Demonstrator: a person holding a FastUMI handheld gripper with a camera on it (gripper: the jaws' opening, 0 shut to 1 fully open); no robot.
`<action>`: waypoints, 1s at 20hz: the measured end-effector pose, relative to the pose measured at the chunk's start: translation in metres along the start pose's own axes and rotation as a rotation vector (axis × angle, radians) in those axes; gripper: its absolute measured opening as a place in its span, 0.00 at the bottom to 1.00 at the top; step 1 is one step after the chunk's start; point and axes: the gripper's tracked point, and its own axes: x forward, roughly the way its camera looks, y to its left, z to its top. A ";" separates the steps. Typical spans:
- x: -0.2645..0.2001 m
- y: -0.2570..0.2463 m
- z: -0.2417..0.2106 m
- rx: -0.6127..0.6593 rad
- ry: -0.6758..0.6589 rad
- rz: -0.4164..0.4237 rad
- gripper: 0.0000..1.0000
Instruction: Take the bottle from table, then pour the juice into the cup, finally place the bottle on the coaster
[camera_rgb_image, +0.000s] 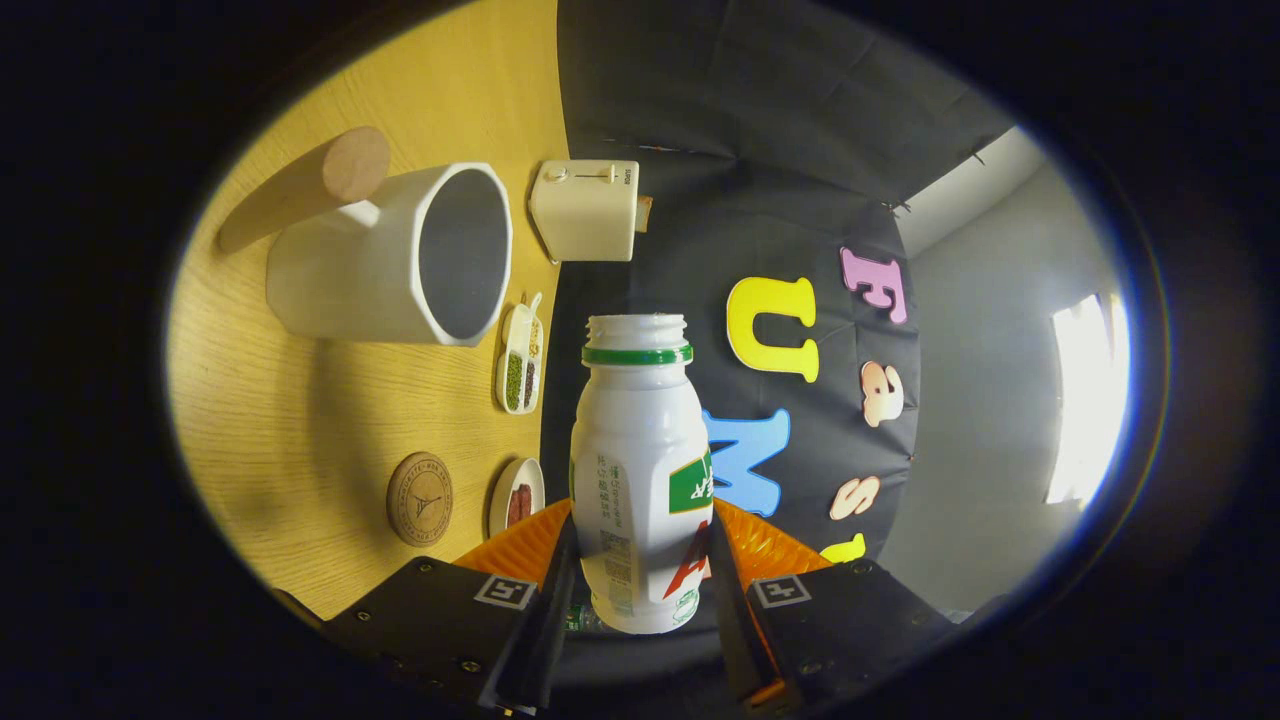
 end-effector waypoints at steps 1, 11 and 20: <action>0.000 0.000 0.000 -0.005 -0.002 0.000 0.64; 0.003 -0.002 0.000 -0.036 -0.015 -0.022 0.64; 0.007 -0.001 -0.002 -0.057 -0.020 -0.037 0.64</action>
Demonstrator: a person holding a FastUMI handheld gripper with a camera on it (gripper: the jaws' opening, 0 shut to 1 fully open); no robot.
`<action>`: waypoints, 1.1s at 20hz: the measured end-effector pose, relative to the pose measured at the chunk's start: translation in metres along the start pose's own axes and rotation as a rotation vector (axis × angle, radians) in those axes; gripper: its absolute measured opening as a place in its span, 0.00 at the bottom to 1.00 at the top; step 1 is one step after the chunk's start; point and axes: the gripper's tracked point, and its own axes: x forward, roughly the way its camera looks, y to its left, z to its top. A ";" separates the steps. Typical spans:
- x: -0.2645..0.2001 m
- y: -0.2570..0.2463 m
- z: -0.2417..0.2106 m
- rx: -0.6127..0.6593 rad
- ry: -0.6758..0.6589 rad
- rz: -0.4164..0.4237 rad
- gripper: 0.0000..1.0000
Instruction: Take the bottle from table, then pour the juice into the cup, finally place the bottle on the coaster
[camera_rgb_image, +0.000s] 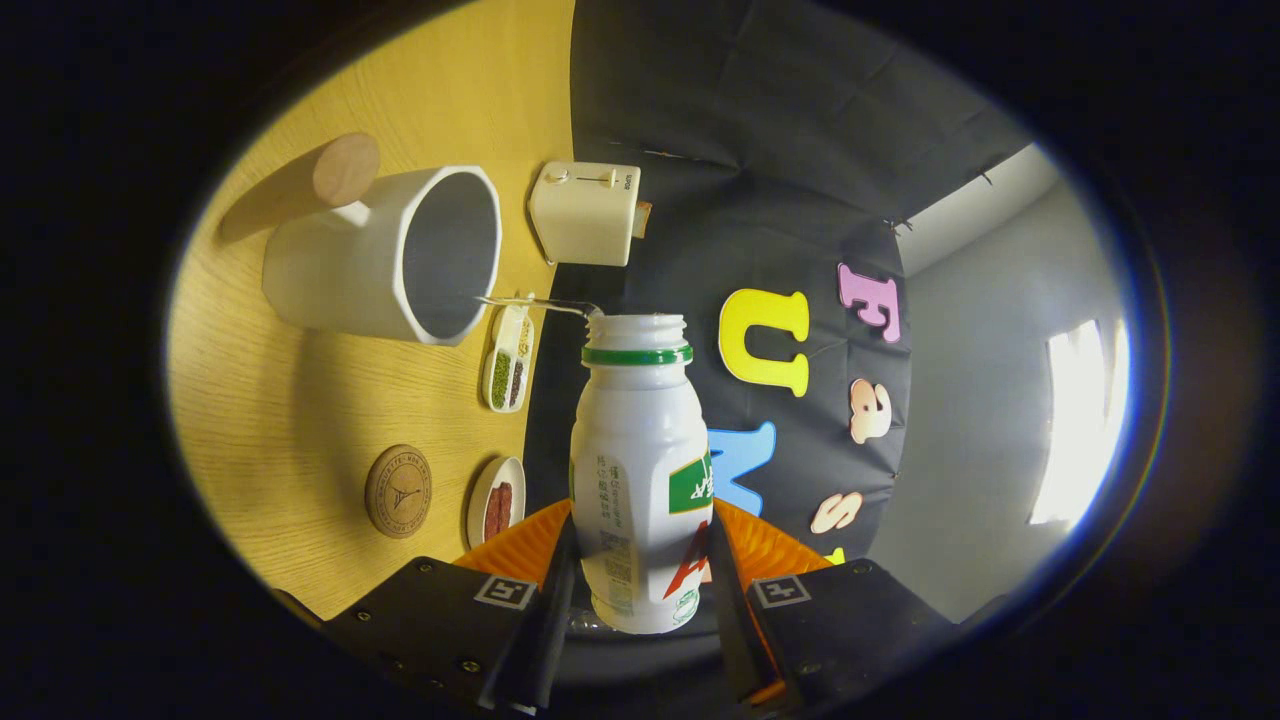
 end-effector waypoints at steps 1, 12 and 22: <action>0.001 0.000 0.000 -0.002 0.000 -0.001 0.64; 0.002 -0.001 -0.001 -0.028 -0.003 -0.012 0.64; 0.003 -0.002 -0.002 -0.056 -0.010 -0.024 0.64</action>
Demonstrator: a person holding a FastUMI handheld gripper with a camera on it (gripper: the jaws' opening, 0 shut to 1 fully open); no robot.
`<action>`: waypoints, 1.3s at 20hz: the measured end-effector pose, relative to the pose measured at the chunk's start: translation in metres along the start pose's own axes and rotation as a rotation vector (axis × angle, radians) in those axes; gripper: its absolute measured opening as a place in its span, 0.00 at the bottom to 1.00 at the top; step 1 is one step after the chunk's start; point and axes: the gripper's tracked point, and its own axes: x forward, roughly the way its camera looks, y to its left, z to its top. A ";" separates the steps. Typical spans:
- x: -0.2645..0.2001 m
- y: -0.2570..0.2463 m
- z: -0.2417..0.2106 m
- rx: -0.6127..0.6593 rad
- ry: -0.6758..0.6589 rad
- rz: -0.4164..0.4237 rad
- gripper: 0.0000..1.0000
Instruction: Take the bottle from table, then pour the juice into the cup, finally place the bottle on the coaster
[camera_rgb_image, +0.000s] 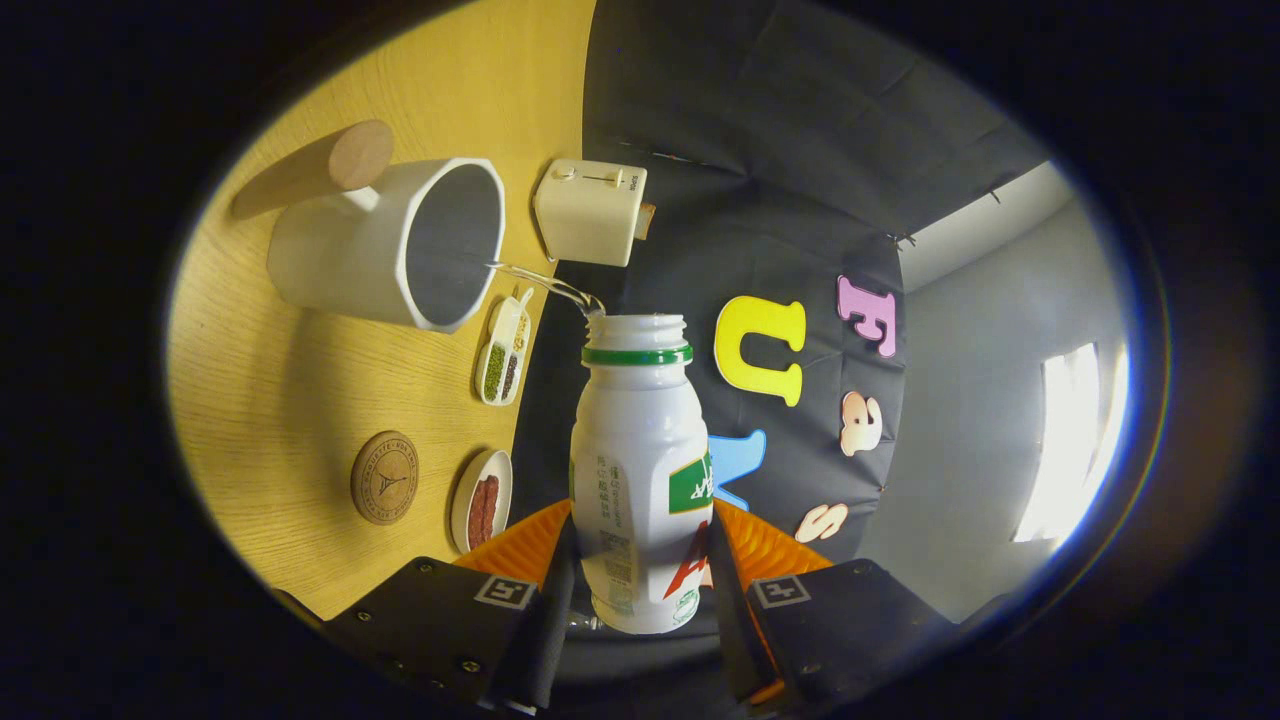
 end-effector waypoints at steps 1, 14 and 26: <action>0.001 0.000 -0.001 -0.002 0.000 -0.002 0.64; 0.003 -0.003 -0.003 -0.035 -0.009 -0.022 0.64; 0.003 -0.006 -0.002 -0.084 -0.019 -0.047 0.64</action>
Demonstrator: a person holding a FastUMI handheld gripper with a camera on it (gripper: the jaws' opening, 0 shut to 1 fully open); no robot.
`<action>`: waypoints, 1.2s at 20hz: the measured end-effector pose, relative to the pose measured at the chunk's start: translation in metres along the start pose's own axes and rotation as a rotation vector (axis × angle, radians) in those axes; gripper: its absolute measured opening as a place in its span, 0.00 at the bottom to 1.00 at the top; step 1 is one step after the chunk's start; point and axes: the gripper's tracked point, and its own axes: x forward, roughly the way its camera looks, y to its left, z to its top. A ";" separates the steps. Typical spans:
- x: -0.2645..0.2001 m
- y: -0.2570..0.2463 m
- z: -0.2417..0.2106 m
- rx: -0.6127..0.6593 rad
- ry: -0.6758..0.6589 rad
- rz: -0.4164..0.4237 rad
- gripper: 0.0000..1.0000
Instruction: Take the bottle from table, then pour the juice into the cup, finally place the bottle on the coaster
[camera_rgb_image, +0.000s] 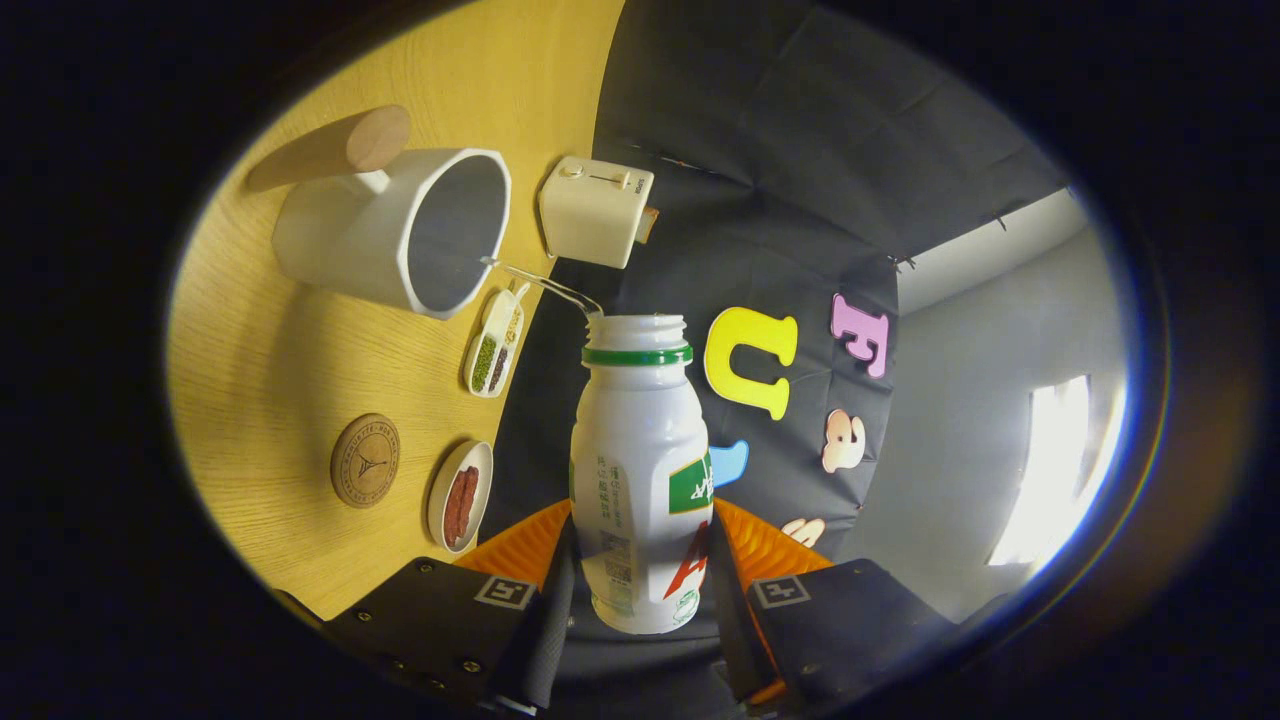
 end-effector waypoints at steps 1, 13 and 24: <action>0.001 0.000 -0.001 -0.005 -0.001 -0.003 0.64; 0.001 -0.002 0.000 -0.046 -0.018 -0.015 0.64; 0.002 -0.008 0.001 -0.114 -0.036 -0.037 0.64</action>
